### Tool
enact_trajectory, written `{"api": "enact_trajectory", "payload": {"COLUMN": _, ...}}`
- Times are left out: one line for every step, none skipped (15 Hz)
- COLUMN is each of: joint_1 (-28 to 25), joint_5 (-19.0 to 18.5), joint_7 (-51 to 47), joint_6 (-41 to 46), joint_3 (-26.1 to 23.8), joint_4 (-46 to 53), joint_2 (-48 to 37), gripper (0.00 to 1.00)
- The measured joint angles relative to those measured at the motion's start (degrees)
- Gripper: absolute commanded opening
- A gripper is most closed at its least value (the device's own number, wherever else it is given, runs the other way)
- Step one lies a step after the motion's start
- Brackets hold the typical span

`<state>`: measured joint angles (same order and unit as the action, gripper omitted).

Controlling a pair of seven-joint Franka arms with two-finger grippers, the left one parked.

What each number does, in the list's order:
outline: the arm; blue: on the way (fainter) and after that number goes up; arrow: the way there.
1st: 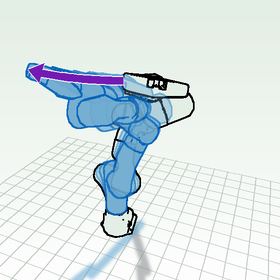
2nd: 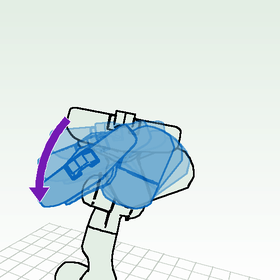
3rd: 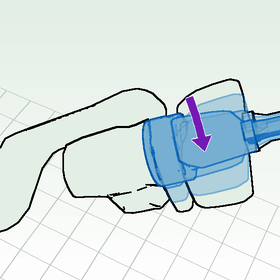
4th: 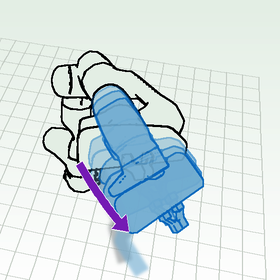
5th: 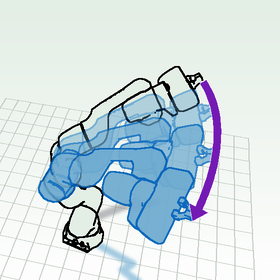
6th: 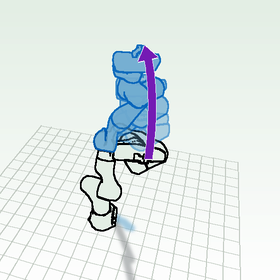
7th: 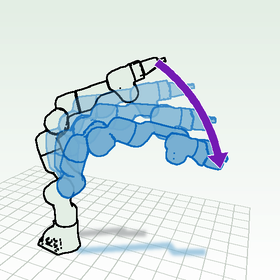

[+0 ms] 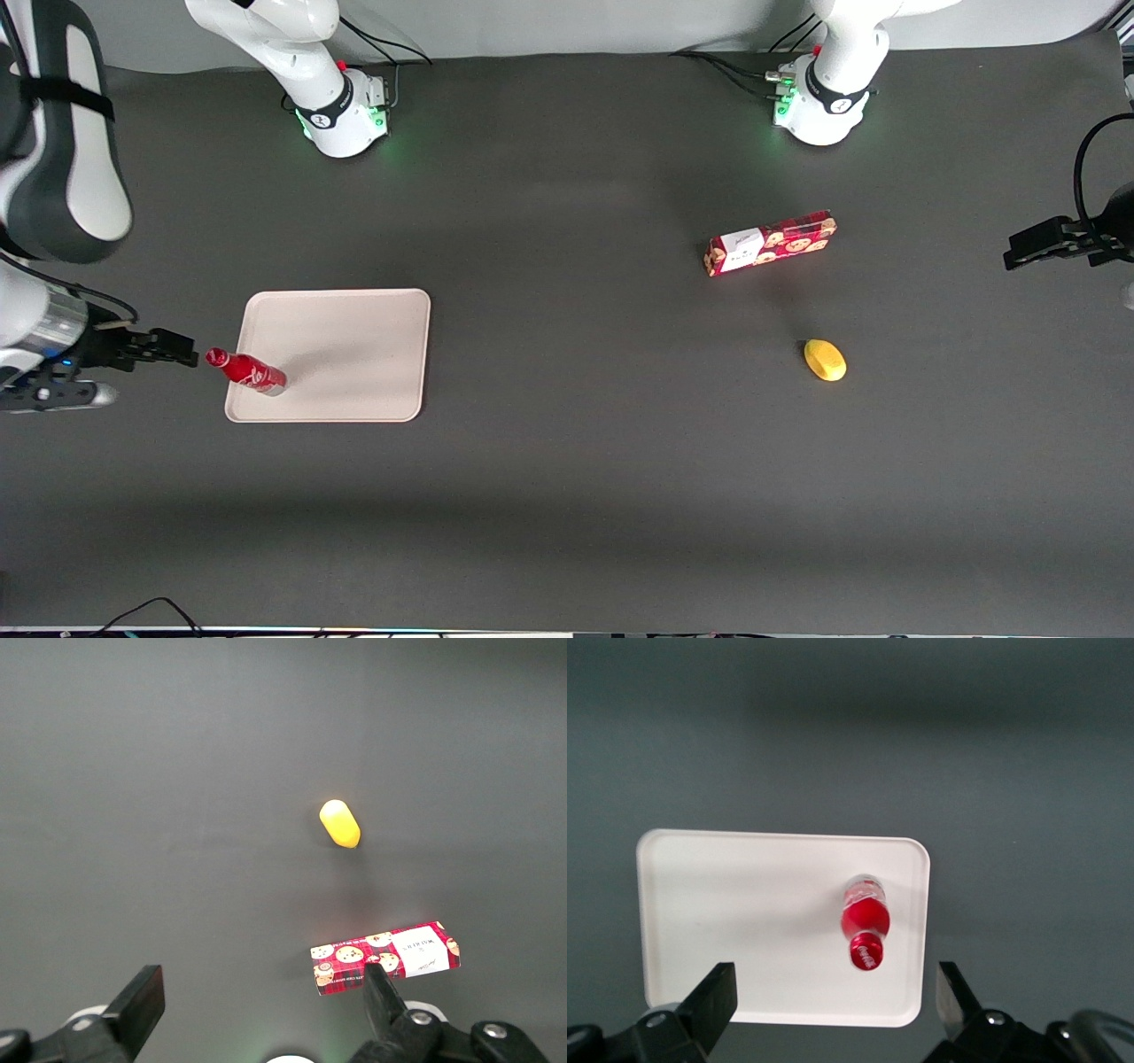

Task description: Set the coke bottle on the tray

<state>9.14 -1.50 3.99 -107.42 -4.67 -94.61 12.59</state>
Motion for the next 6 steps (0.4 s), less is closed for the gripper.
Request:
{"api": "enact_trajectory", "payload": {"joint_1": -0.16, "joint_5": 0.03, "joint_7": -2.26, "joint_6": 1.77, "joint_3": -0.35, "joint_4": 2.53, "joint_2": -0.53, "gripper": 1.00}}
{"api": "enact_trajectory", "payload": {"joint_1": -0.30, "joint_5": 0.04, "joint_7": -3.58, "joint_6": 2.73, "joint_3": -0.45, "joint_4": 4.39, "joint_2": -0.99, "gripper": 1.00}}
{"api": "enact_trajectory", "payload": {"joint_1": -0.34, "joint_5": 0.06, "joint_7": -4.19, "joint_6": 3.09, "joint_3": -0.49, "joint_4": 5.69, "joint_2": -1.48, "gripper": 1.00}}
{"api": "enact_trajectory", "payload": {"joint_1": -0.35, "joint_5": 0.14, "joint_7": -4.57, "joint_6": 3.33, "joint_3": -0.56, "joint_4": 6.48, "joint_2": -1.98, "gripper": 1.00}}
{"api": "enact_trajectory", "payload": {"joint_1": -0.36, "joint_5": 0.19, "joint_7": -5.27, "joint_6": 4.05, "joint_3": -0.69, "joint_4": 7.06, "joint_2": -2.42, "gripper": 1.00}}
{"api": "enact_trajectory", "payload": {"joint_1": -0.38, "joint_5": 0.19, "joint_7": -6.15, "joint_6": 4.85, "joint_3": -0.84, "joint_4": 7.36, "joint_2": -2.91, "gripper": 1.00}}
